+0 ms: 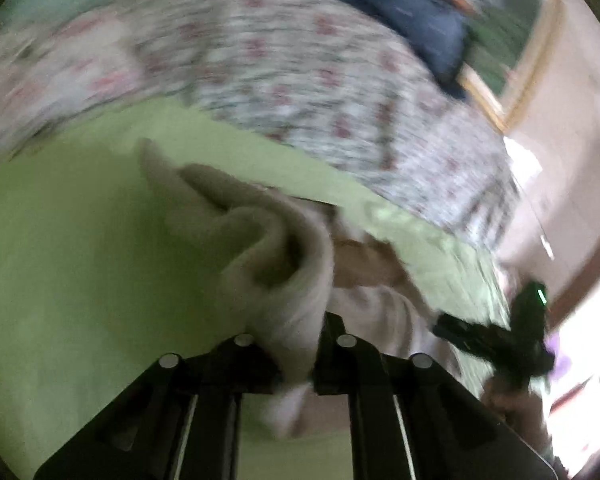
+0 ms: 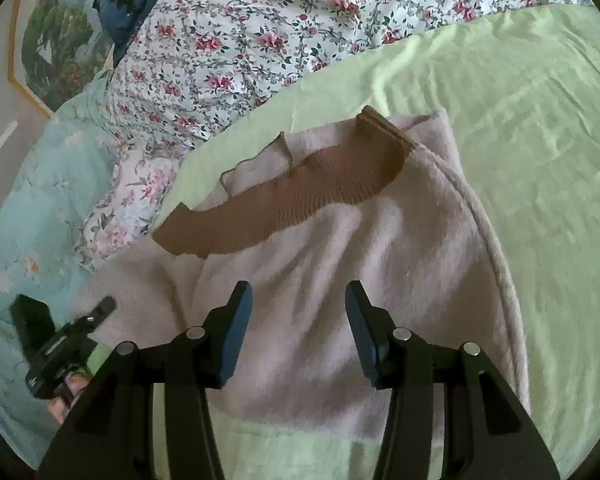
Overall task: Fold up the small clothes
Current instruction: 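Grasp the folded sweater edge with the left gripper while the right gripper grasps beside it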
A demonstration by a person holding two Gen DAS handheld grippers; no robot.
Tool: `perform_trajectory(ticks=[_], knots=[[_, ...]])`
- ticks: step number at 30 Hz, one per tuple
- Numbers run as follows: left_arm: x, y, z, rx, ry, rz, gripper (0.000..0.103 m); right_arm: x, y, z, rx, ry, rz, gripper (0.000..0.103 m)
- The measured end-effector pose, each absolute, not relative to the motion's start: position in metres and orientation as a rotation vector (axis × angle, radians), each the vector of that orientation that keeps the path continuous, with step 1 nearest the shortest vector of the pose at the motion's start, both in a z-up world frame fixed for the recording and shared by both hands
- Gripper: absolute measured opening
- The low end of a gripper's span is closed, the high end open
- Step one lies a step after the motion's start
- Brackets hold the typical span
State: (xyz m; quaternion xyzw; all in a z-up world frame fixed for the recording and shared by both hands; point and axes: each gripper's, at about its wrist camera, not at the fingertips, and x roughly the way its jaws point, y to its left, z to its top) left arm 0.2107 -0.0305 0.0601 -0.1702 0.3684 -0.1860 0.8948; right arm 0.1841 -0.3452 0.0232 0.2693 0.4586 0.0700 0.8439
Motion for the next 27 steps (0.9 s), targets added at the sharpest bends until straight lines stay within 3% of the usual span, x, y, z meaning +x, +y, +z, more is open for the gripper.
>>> perform_trajectory(ticks=[4, 9, 19, 22, 24, 27], knots=[[0.218, -0.102, 0.054, -0.203, 0.801, -0.494, 0.008, 0.206, -0.352, 0.017, 0.668, 0.998, 0.261, 0.051], [0.215, -0.157, 0.017, -0.046, 0.875, -0.555, 0.008, 0.231, -0.345, -0.003, 0.813, 1.033, 0.41, 0.071], [0.205, -0.154, 0.004, -0.053, 0.899, -0.567, 0.008, 0.302, -0.288, -0.032, 0.769, 1.125, 0.535, 0.074], [0.204, -0.158, 0.008, -0.032, 0.89, -0.559, 0.008, 0.32, -0.268, -0.027, 0.7, 1.126, 0.553, 0.063], [0.203, -0.159, 0.012, -0.018, 0.886, -0.552, 0.008, 0.327, -0.258, -0.026, 0.65, 1.15, 0.53, 0.023], [0.201, -0.164, 0.028, -0.027, 0.86, -0.582, 0.008, 0.32, -0.264, -0.003, 0.617, 1.09, 0.535, 0.021]])
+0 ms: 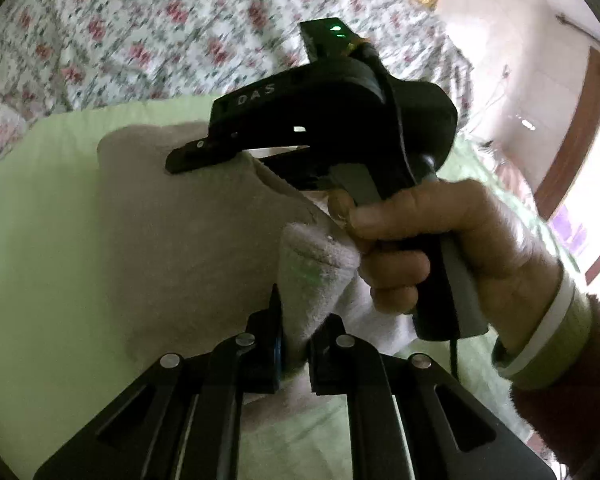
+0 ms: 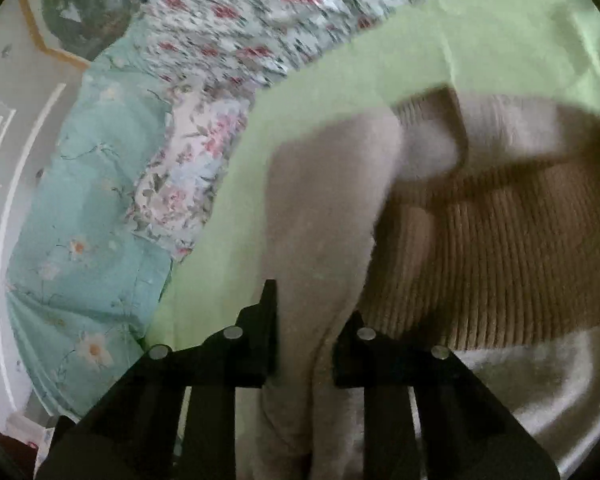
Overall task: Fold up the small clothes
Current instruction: 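Grasp the folded sweater edge with the left gripper while the right gripper grasps beside it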
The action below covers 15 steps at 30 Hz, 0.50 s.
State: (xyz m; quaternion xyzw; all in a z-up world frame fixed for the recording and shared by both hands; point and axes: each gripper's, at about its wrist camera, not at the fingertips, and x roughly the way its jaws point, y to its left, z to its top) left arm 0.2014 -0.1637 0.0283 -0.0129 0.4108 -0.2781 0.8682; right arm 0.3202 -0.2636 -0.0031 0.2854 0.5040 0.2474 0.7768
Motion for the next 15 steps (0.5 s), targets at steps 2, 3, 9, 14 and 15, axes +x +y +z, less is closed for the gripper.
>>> perform_trajectory(ticks=[2, 3, 9, 14, 15], knots=[[0.2, -0.173, 0.041, -0.037, 0.837, -0.621, 0.008, 0.309, -0.276, 0.019, 0.591, 1.037, 0.523, 0.021], [0.199, -0.182, 0.046, -0.044, 0.827, -0.648, 0.008, 0.301, -0.287, 0.032, 0.572, 1.008, 0.506, 0.021], [0.206, -0.245, 0.039, -0.072, 0.849, -0.753, 0.008, 0.275, -0.353, 0.051, 0.483, 0.979, 0.35, 0.021], [0.214, -0.284, 0.005, -0.063, 0.938, -0.786, 0.008, 0.261, -0.398, 0.019, 0.479, 1.03, 0.261, 0.021], [0.215, -0.289, -0.002, -0.058, 0.958, -0.784, 0.008, 0.26, -0.402, 0.013, 0.478, 1.041, 0.253, 0.021]])
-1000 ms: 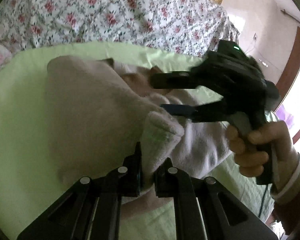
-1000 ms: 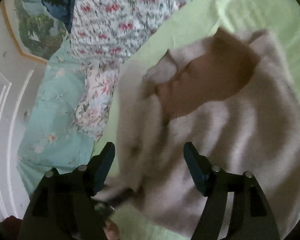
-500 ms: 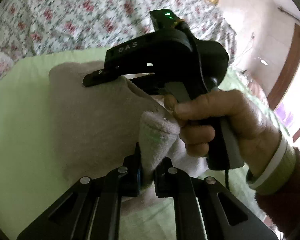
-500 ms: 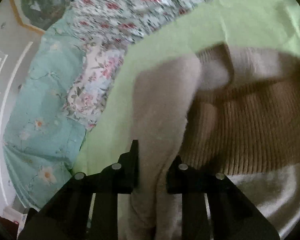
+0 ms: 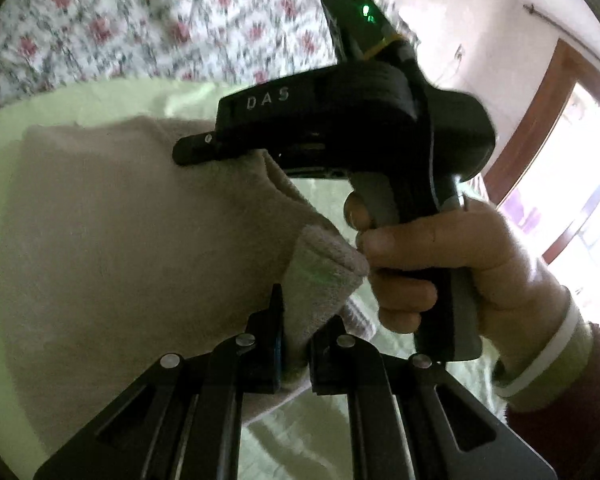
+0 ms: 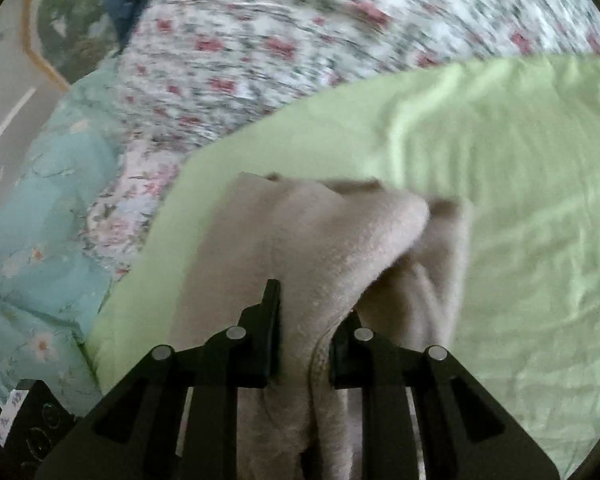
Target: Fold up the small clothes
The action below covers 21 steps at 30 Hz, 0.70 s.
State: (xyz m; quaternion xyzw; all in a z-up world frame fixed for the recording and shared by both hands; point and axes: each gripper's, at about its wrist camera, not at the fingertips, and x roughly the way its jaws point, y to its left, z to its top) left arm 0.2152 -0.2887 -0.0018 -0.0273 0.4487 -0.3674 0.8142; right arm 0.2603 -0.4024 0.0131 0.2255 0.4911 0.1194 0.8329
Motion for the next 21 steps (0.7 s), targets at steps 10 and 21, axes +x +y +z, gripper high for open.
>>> perform_trajectory(ticks=[10, 21], knots=[[0.216, -0.296, -0.013, -0.045, 0.995, -0.789, 0.019, 0.261, -0.394, 0.013, 0.356, 1.026, 0.247, 0.023], [0.174, -0.23, 0.022, -0.076, 0.974, -0.803, 0.083, 0.22, -0.422, 0.016, 0.409, 1.033, 0.042, 0.058]])
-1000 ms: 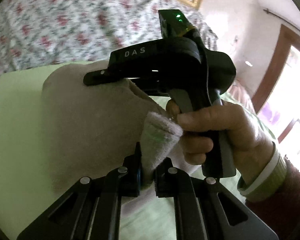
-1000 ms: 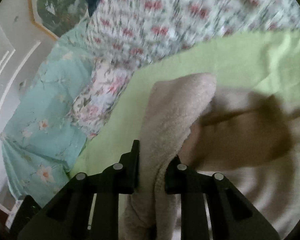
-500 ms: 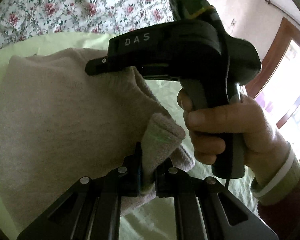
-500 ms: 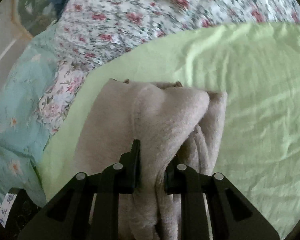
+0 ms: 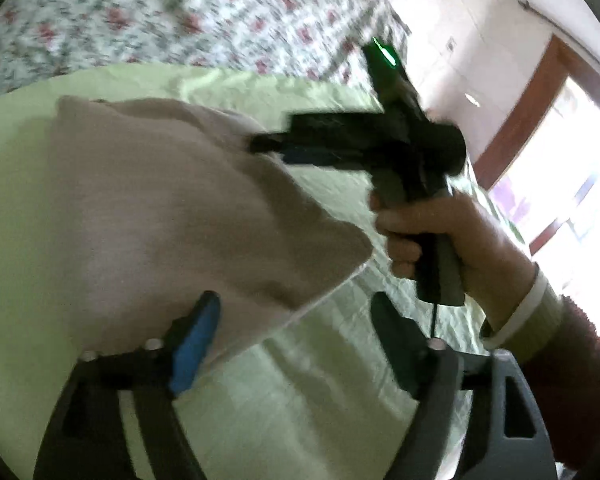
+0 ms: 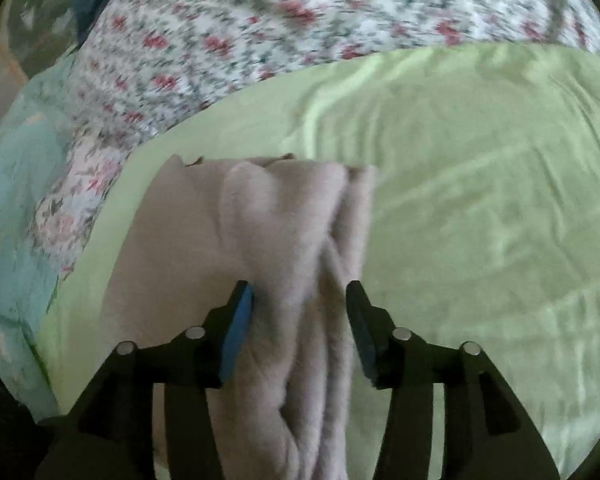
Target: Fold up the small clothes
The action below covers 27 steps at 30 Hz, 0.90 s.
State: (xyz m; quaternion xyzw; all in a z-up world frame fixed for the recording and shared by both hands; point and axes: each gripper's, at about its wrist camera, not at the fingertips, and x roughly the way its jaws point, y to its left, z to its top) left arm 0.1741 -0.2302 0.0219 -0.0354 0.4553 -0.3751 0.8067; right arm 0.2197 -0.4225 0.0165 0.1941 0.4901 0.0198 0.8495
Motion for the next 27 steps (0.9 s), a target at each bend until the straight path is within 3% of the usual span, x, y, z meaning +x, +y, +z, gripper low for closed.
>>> perform_trajectory(ticks=[6, 12, 25, 26, 27], knots=[[0.196, -0.167, 0.031, -0.193, 0.974, -0.681, 0.086, 0.2, -0.432, 0.024, 0.547, 0.994, 0.077, 0.076], [0.244, -0.135, 0.008, -0.319, 1.041, -0.62, 0.086, 0.202, -0.424, 0.01, 0.592, 1.051, 0.12, 0.08], [0.322, -0.16, -0.058, -0.468, 1.235, -0.663, 0.086, 0.23, -0.421, -0.028, 0.652, 1.127, 0.185, 0.081], [0.323, -0.162, -0.057, -0.455, 1.221, -0.669, 0.084, 0.231, -0.418, -0.029, 0.641, 1.135, 0.196, 0.075], [0.325, -0.167, -0.056, -0.433, 1.21, -0.676, 0.07, 0.233, -0.414, -0.03, 0.641, 1.146, 0.214, 0.063]])
